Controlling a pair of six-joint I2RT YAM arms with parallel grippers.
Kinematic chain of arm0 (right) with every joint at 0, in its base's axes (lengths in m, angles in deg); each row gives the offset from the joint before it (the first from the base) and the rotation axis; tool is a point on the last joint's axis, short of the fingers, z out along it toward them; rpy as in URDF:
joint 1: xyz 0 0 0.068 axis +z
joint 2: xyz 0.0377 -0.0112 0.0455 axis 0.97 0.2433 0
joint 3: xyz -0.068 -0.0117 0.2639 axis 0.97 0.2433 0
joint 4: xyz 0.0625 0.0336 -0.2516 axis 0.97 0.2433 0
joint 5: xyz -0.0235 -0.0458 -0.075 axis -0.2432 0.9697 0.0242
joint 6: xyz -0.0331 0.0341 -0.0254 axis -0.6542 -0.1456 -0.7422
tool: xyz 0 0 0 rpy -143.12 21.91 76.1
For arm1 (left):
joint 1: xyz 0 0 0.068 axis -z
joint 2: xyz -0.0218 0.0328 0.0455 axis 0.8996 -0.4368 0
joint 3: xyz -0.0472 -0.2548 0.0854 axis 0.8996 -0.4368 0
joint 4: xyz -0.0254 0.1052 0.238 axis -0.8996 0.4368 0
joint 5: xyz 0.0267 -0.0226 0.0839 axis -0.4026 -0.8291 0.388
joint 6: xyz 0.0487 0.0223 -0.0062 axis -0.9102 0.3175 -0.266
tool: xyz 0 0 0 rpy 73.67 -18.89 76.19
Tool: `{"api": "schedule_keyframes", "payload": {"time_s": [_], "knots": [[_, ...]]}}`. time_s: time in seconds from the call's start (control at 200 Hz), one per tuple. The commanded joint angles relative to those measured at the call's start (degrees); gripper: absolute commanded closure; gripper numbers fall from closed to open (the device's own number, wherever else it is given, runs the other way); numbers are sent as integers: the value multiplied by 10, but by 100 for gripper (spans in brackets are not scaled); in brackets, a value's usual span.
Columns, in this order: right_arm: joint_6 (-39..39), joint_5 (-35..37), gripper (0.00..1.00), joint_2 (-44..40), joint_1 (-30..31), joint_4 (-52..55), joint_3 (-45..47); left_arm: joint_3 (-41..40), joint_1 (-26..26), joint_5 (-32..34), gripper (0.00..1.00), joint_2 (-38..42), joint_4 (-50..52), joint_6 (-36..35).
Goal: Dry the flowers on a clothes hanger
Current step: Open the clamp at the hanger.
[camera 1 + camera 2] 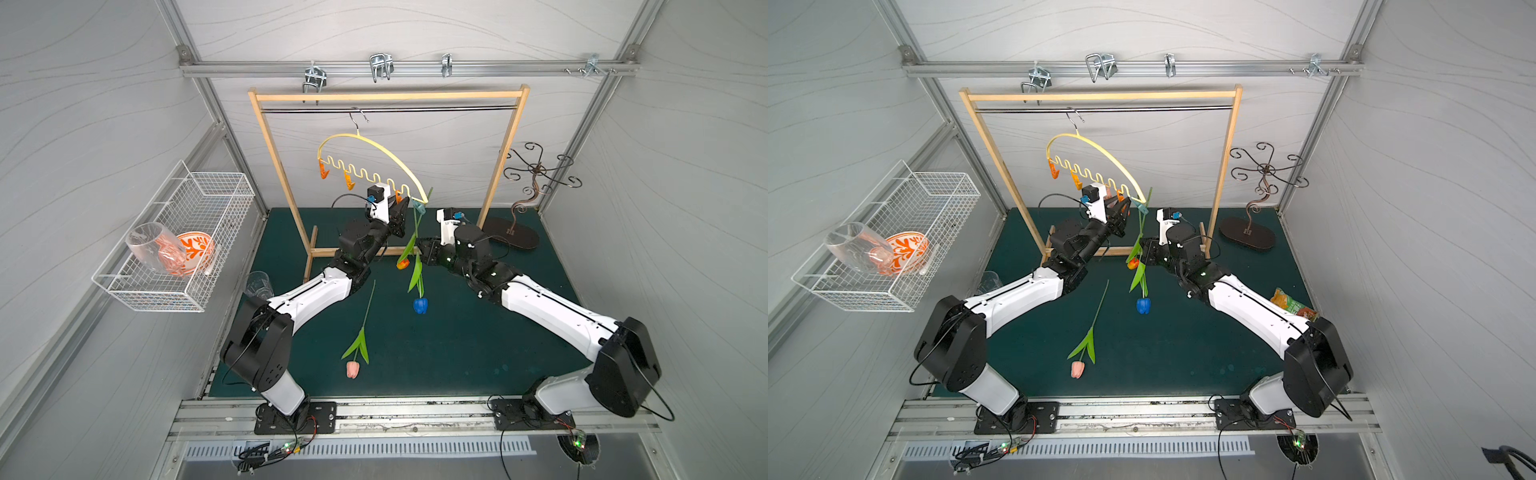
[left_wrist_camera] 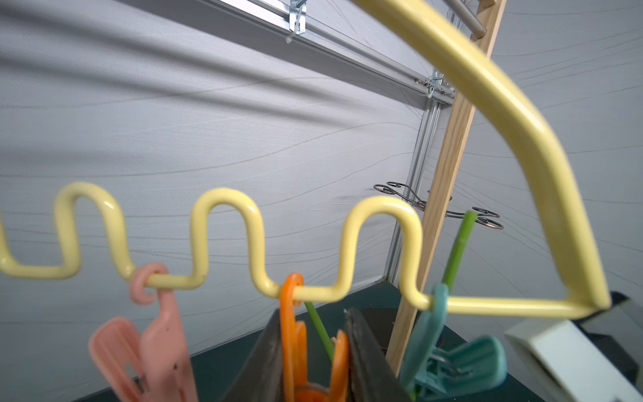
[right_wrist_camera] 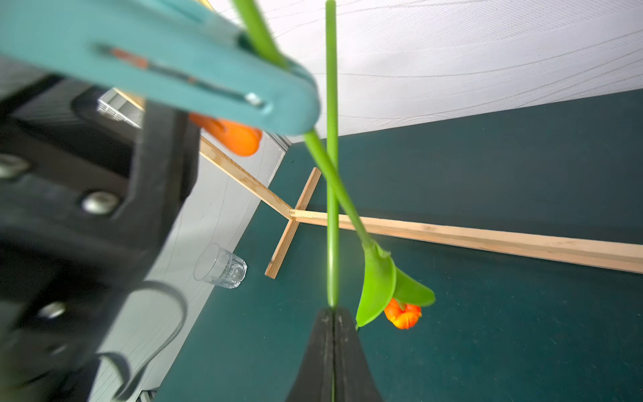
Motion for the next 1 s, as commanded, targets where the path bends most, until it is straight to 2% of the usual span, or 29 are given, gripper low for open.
{"api": "schedule_keyframes", "payload": {"time_s": [0.0,0.41,0.995], "knots": [[14,6,100,12,4,-48,-8,25,2,6,71,24,33,52],[16,-11,100,37,30,-149,5,28,3,3,71,50,84,91],[30,-3,100,46,49,-181,10,27,3,4,71,57,82,88]]}}
